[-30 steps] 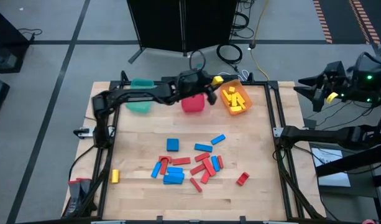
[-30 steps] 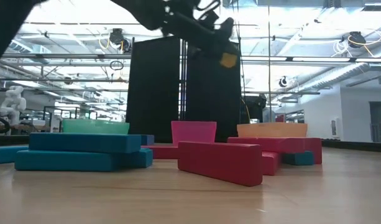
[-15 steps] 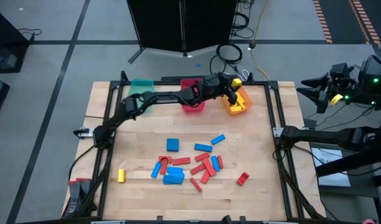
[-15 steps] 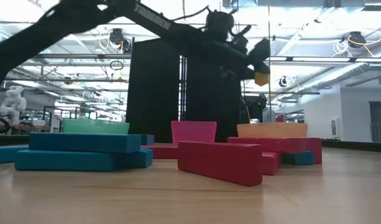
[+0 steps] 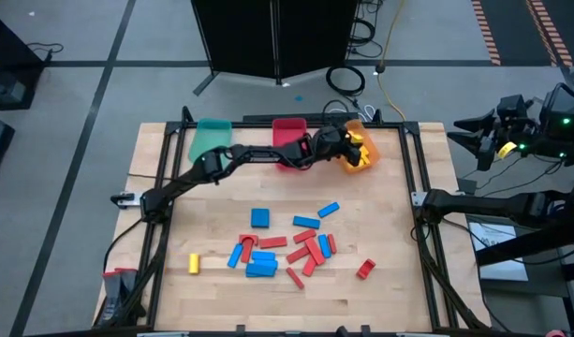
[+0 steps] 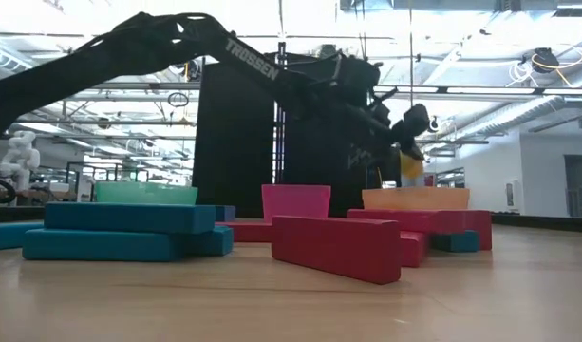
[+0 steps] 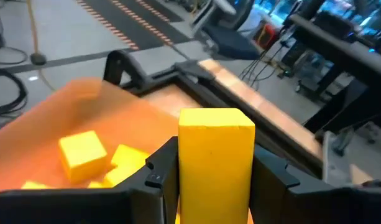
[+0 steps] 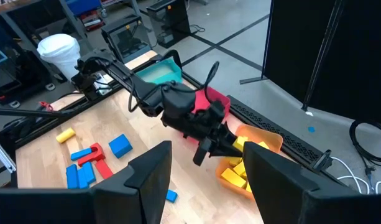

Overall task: Sort blocks
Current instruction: Put the yellow block into the orange bin

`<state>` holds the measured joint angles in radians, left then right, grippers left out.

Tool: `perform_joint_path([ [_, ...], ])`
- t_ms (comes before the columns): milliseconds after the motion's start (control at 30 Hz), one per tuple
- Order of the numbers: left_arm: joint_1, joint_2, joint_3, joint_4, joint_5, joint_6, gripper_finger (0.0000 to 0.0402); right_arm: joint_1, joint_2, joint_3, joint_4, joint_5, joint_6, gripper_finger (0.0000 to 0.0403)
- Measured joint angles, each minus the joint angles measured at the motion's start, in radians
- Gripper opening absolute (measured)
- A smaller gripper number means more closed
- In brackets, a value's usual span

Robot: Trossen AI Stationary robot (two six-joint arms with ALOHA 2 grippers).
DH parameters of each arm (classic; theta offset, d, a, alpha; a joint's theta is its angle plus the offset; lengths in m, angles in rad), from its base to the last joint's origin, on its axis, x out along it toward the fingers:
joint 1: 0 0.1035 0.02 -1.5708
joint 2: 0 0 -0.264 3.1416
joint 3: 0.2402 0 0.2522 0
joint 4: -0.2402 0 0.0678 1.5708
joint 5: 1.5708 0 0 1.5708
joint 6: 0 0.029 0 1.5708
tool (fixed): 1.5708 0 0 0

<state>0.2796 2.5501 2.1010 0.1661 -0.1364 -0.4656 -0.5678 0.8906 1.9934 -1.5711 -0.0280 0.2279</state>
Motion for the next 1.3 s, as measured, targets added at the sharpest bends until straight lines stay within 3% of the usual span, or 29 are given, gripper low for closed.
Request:
perform_joint_path([
  [367,-0.009,0.015,0.001,-0.077,-0.048,0.013,0.0137,0.000,0.000,0.000,0.000,-0.003,-0.003,0.0196],
  [600,-0.010,0.015,0.001,-0.068,-0.060,0.035,0.0238,0.000,0.000,0.000,0.000,-0.003,-0.003,0.0196],
  [833,-0.010,-0.002,0.000,-0.057,0.023,0.044,0.0273,0.000,0.000,0.000,0.000,-0.003,-0.004,0.0196],
  [1067,-0.041,-0.142,0.084,-0.160,0.133,0.299,0.0275,0.000,0.000,0.000,0.000,-0.003,-0.009,0.0196],
  [1167,-0.078,-0.258,0.091,-0.330,0.249,0.513,0.0275,0.000,0.000,0.000,0.000,-0.003,-0.016,0.0196],
  [1300,-0.136,-0.440,0.095,-0.725,0.388,0.759,0.0275,0.000,0.000,0.000,0.000,-0.003,-0.030,0.0196],
])
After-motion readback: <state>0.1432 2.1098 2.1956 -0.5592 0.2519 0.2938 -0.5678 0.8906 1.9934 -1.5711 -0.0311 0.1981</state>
